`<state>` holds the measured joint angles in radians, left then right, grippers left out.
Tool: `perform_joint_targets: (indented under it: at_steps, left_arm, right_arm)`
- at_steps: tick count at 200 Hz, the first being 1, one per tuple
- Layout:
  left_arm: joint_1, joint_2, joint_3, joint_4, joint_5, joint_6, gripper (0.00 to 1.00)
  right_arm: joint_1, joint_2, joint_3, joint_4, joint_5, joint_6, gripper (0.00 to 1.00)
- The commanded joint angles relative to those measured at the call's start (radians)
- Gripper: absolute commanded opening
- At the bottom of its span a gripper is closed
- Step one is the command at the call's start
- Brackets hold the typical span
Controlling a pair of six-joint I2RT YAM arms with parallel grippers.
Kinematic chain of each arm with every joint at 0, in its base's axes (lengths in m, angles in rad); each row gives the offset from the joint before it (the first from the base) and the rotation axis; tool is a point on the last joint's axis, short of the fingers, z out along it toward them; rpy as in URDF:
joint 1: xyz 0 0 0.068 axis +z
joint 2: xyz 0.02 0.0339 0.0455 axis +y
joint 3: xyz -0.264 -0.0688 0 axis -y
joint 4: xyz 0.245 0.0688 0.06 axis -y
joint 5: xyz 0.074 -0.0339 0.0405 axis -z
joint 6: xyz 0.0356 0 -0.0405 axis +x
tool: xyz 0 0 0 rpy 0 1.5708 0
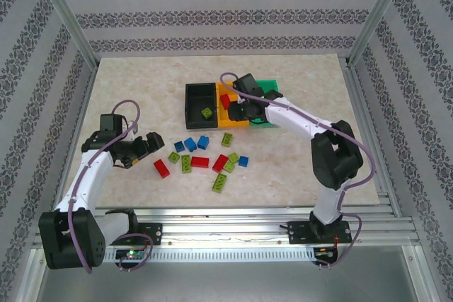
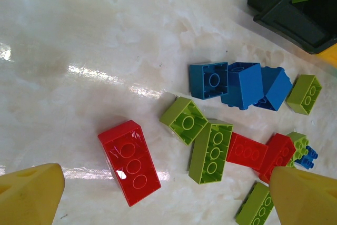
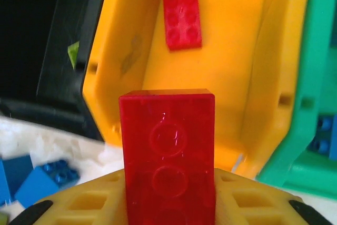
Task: Sort the legos into containers by color
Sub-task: Place the lego in the container.
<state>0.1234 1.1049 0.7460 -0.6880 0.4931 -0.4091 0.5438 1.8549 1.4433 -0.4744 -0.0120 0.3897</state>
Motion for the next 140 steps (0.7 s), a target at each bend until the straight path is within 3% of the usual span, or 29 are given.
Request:
perform_joint_targets:
  at_steps: [1,17,59,140]
  left_arm:
    - [-0.011,0.0,0.004,-0.006,-0.008,-0.008,1.0]
    - [-0.011,0.002,0.004,-0.006,-0.011,-0.007,1.0]
    - [-0.011,0.001,0.004,-0.01,-0.017,-0.005,1.0]
    - [-0.011,0.01,0.005,-0.011,-0.02,-0.005,1.0]
  right_arm:
    - [-0.032,0.068,0.077,-0.016,-0.026,-0.023,0.37]
    - [-0.05,0.099,0.115,-0.016,-0.041,-0.023,0.38]
    - [-0.064,0.103,0.13,-0.007,-0.056,-0.036,0.54]
    - [-0.033,-0.137,-0.174,0.087,-0.029,-0.045,0.52]
